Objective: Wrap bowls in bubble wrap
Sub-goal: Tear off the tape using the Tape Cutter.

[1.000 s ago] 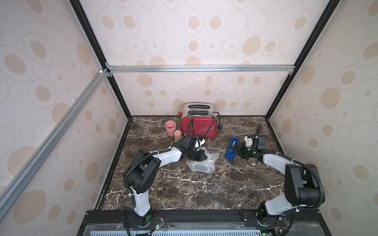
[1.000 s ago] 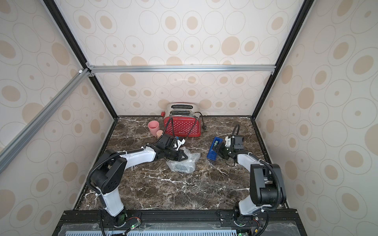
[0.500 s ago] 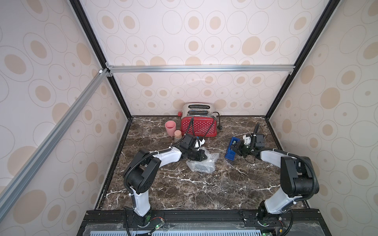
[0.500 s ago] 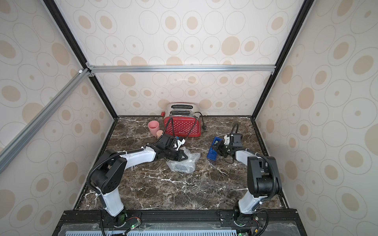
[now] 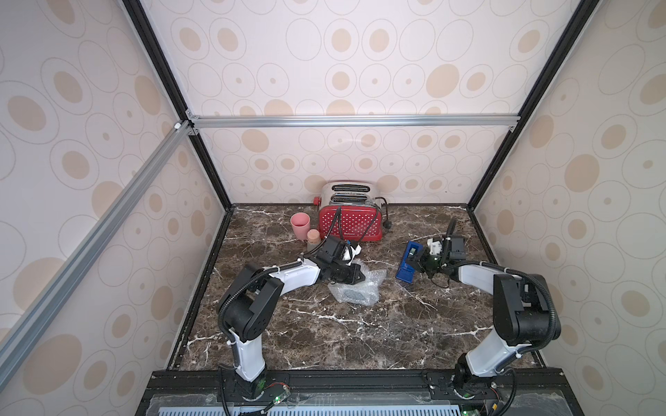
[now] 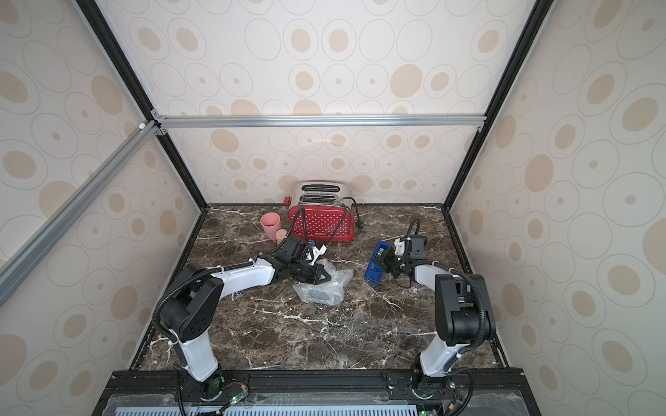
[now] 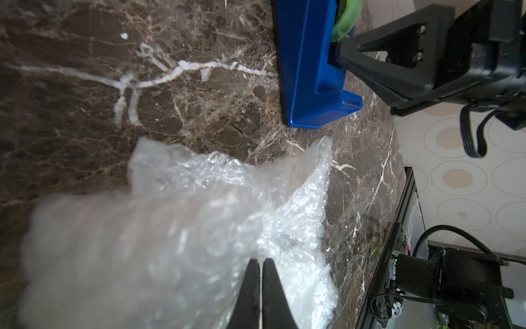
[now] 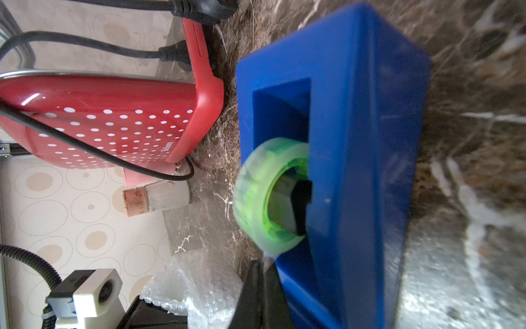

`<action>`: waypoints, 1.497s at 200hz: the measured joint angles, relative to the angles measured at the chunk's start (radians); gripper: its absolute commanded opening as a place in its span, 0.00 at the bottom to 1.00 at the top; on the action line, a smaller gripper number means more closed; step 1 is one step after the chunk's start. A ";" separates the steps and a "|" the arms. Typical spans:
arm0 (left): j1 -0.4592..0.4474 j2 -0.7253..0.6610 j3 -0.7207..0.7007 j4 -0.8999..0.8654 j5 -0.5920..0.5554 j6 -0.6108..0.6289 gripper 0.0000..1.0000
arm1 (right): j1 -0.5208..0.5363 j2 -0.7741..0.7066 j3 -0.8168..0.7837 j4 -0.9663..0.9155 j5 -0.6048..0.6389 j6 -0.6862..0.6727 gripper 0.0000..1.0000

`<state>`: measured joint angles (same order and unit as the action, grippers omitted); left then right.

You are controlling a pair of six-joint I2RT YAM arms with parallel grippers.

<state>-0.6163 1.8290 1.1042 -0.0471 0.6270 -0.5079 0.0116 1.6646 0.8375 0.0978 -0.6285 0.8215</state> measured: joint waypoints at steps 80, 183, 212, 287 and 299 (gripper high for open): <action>-0.001 0.000 0.000 0.000 0.000 0.000 0.06 | 0.000 -0.043 0.000 -0.019 -0.037 0.044 0.00; -0.001 0.000 0.000 0.000 0.000 0.000 0.06 | -0.008 -0.050 0.000 0.030 -0.094 0.143 0.00; -0.001 0.000 0.000 0.000 0.000 0.001 0.06 | -0.008 -0.077 0.000 0.023 -0.117 0.146 0.00; -0.001 0.000 0.000 0.000 0.000 0.001 0.06 | -0.008 -0.167 -0.064 -0.051 -0.145 0.084 0.00; -0.001 0.000 0.000 0.000 0.000 0.001 0.06 | -0.008 -0.193 -0.093 -0.065 -0.150 0.074 0.00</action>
<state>-0.6170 1.8290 1.1042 -0.0467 0.6273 -0.5072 0.0036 1.4715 0.7448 0.0326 -0.7784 0.8951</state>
